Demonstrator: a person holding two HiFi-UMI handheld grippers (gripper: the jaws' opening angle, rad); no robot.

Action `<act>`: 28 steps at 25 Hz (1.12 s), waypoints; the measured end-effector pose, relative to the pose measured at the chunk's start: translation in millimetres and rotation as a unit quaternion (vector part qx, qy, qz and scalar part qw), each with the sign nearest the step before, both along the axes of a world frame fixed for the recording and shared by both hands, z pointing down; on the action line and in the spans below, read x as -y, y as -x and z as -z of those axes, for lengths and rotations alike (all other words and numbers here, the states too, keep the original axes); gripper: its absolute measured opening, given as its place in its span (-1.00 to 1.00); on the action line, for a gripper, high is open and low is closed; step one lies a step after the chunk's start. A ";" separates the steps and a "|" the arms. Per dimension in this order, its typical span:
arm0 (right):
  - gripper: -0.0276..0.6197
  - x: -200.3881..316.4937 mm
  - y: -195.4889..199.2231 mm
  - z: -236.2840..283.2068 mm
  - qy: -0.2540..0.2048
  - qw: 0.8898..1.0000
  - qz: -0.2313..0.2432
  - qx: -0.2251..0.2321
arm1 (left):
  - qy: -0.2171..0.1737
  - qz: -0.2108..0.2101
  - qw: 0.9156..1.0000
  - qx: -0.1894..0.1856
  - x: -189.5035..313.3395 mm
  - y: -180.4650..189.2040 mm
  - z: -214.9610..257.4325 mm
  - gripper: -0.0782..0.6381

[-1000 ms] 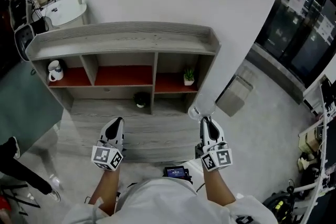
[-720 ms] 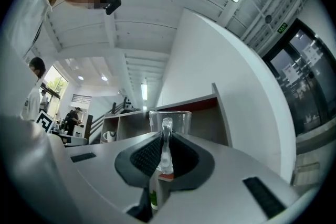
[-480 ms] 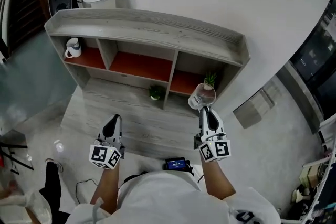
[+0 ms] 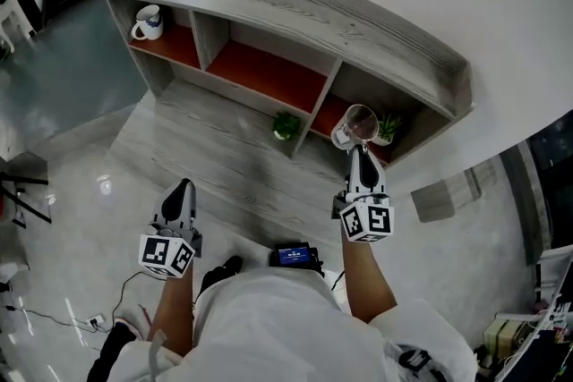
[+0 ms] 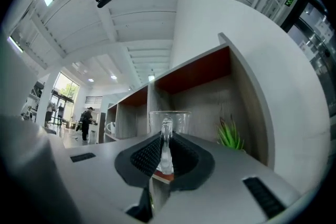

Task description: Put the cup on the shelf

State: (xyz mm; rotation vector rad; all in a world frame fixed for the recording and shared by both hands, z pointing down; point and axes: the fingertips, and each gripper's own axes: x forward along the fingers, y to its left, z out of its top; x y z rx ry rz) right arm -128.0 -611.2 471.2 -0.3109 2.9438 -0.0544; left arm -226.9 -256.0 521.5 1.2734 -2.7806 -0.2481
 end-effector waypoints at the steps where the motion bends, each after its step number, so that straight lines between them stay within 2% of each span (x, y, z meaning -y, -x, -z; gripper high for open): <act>1: -0.77 1.9 6.2 -3.5 -0.002 1.000 0.003 -0.004 | 0.001 0.008 1.000 -0.002 -3.1 -1.5 -1.7 -0.74; 12: -0.77 23.0 54.7 -38.3 0.009 0.999 0.002 -0.036 | 0.014 0.076 0.997 -0.030 -40.4 -19.3 -24.7 -0.74; 22: -0.77 25.5 71.3 -53.4 0.001 0.998 -0.002 -0.058 | 0.017 0.091 0.995 -0.031 -52.3 -23.7 -26.9 -0.74; 28: -0.77 27.7 74.9 -56.1 -0.004 0.998 -0.012 -0.059 | 0.021 0.086 0.996 -0.030 -52.3 -24.5 -26.8 -0.74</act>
